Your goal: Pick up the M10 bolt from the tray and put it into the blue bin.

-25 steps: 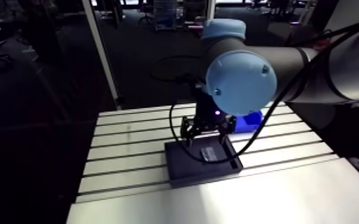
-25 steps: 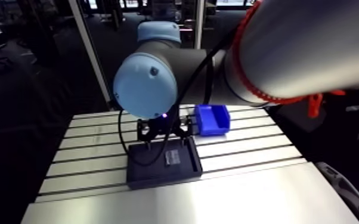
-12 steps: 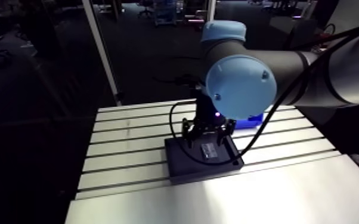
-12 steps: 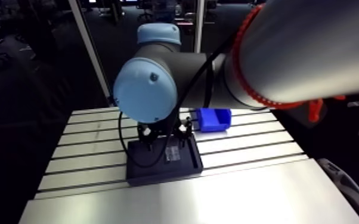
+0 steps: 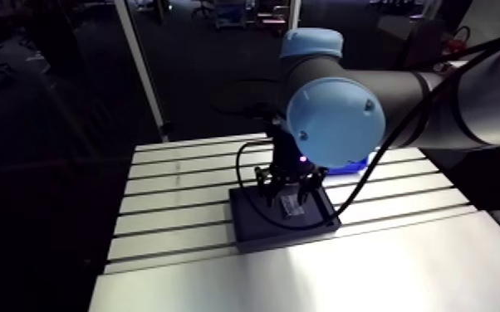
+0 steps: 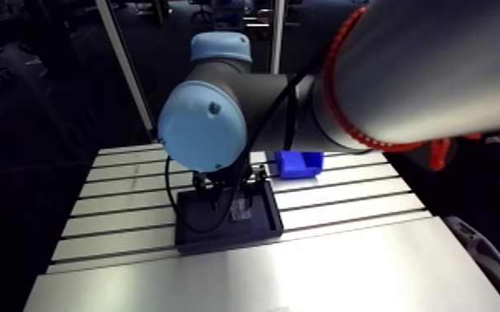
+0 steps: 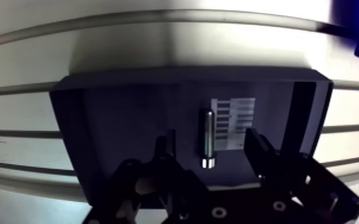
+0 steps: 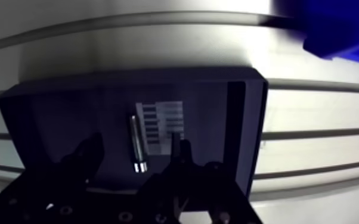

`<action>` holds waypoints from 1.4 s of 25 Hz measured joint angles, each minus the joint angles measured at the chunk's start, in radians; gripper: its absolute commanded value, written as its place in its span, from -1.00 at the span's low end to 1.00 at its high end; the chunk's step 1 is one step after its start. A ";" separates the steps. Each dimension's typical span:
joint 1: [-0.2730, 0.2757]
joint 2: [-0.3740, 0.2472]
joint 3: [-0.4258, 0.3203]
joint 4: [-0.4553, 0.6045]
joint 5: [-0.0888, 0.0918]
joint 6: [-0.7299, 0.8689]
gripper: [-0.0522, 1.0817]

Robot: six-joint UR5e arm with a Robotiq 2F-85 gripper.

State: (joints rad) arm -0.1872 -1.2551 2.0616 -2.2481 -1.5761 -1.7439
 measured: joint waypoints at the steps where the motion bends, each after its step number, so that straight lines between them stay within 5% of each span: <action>1: 0.000 0.001 0.000 0.000 0.000 0.000 -0.13; 11: 0.000 0.004 -0.001 -0.002 0.001 0.001 0.18; 35: 0.001 0.008 -0.001 -0.002 0.002 -0.007 0.33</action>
State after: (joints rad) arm -0.1861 -1.2466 2.0603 -2.2497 -1.5746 -1.7505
